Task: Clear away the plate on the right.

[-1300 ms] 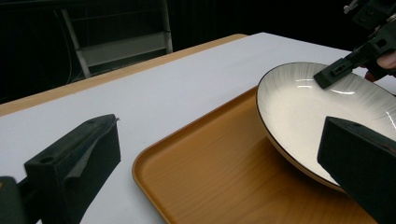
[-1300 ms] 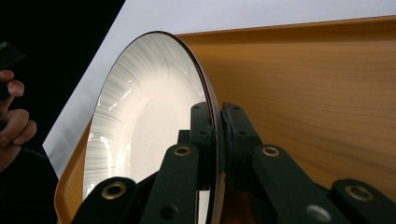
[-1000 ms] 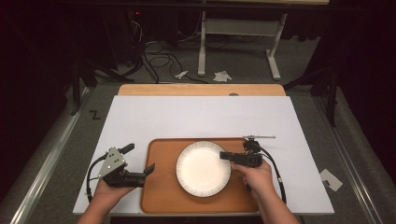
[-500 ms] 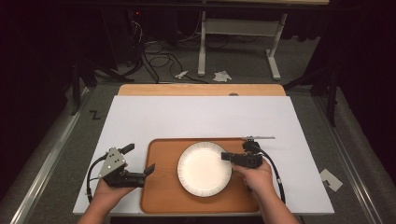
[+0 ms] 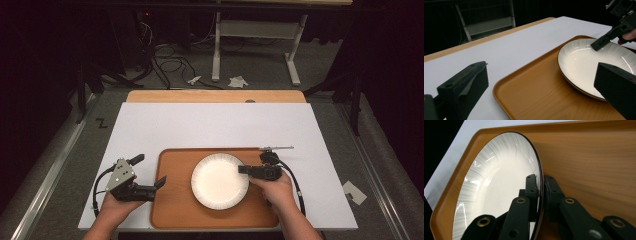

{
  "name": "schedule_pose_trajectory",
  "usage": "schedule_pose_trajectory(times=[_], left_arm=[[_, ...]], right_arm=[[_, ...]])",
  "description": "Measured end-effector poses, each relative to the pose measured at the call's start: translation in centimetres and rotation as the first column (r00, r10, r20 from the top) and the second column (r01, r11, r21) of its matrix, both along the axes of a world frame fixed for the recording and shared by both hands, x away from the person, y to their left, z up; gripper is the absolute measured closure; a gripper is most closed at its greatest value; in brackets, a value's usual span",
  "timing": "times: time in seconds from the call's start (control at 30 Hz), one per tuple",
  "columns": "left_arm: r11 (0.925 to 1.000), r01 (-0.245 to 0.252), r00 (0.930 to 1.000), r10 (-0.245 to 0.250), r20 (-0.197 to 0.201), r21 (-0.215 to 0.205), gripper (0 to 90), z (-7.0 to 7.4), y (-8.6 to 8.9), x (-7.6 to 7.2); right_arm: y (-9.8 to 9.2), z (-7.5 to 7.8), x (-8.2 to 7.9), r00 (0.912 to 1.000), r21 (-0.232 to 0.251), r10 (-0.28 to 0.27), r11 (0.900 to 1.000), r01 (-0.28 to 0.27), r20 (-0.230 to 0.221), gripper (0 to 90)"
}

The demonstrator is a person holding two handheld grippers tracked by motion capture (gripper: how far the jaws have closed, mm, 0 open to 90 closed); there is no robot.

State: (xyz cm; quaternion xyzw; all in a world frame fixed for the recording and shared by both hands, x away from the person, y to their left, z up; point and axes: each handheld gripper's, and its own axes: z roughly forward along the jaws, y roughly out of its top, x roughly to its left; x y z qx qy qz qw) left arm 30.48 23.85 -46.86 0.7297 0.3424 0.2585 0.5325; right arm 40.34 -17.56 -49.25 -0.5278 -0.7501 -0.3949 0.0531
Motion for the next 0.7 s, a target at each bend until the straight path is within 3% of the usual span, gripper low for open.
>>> schedule_pose_trajectory(times=[0.5, 0.7], left_arm=[[1.0, -0.004, 0.9998, 0.003, -0.02, -0.002, 0.3, -0.3, 0.0, 0.3], [1.0, -0.006, 0.9993, 0.006, -0.037, -0.007, 0.3, -0.6, 0.0, 0.4]], right_arm=[[-0.1, -1.1, 0.5, 0.9994, -0.035, 0.01, 0.999, -0.011, -0.033, 81.7], [-0.1, -1.0, 0.4, 0.9997, -0.05, 0.023, 0.998, -0.023, -0.011, 78.4]])
